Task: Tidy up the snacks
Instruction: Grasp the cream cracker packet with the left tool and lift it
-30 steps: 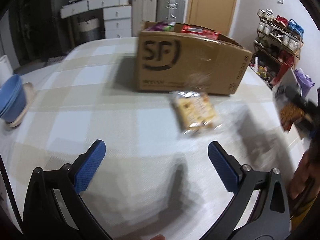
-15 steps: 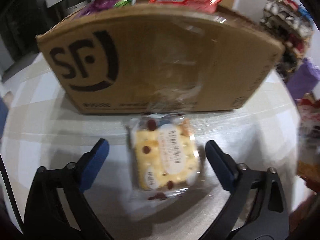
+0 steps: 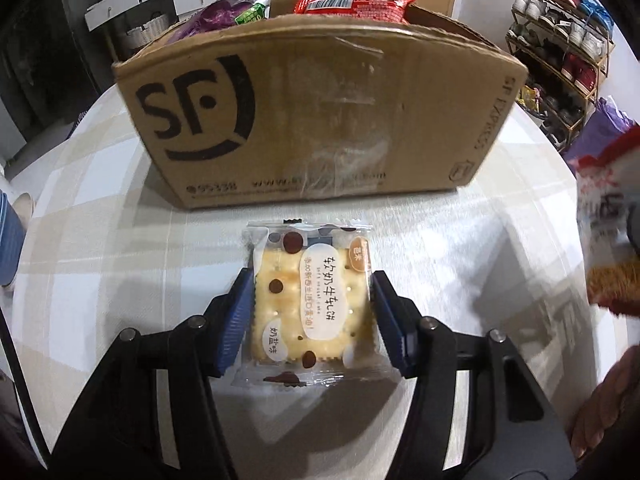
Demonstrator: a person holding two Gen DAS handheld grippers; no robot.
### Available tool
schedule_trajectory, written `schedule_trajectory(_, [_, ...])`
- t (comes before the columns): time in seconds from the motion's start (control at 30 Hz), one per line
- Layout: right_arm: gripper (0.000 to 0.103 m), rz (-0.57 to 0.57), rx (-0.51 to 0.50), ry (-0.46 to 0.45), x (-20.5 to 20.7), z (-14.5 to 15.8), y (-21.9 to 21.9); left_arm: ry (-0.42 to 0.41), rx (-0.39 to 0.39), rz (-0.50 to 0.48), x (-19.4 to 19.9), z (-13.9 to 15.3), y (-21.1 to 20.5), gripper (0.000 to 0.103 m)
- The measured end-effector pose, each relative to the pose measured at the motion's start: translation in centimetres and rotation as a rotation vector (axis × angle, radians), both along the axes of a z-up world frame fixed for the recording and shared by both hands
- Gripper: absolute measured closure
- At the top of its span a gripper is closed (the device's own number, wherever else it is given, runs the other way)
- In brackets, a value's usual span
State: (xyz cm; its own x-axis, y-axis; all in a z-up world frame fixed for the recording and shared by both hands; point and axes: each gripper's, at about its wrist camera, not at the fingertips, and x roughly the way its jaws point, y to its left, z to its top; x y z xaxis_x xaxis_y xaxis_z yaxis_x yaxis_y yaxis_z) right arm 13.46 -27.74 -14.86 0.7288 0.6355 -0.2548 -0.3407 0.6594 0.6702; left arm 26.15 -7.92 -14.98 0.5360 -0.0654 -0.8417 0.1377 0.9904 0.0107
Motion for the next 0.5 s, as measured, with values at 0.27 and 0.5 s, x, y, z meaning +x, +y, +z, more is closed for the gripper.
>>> schedule_trajectory(0.27, [0.051,0.003,-0.031,-0.01,-0.2,0.2,0.6,-0.058,-0.038,-0.01,-2.4,2.5,0.5,0.048])
schedule_trajectory(0.5, [0.051,0.006,-0.072,0.022,-0.1,0.6,1.9,-0.123,-0.084,0.005,-6.3,5.6,3.0,0.048])
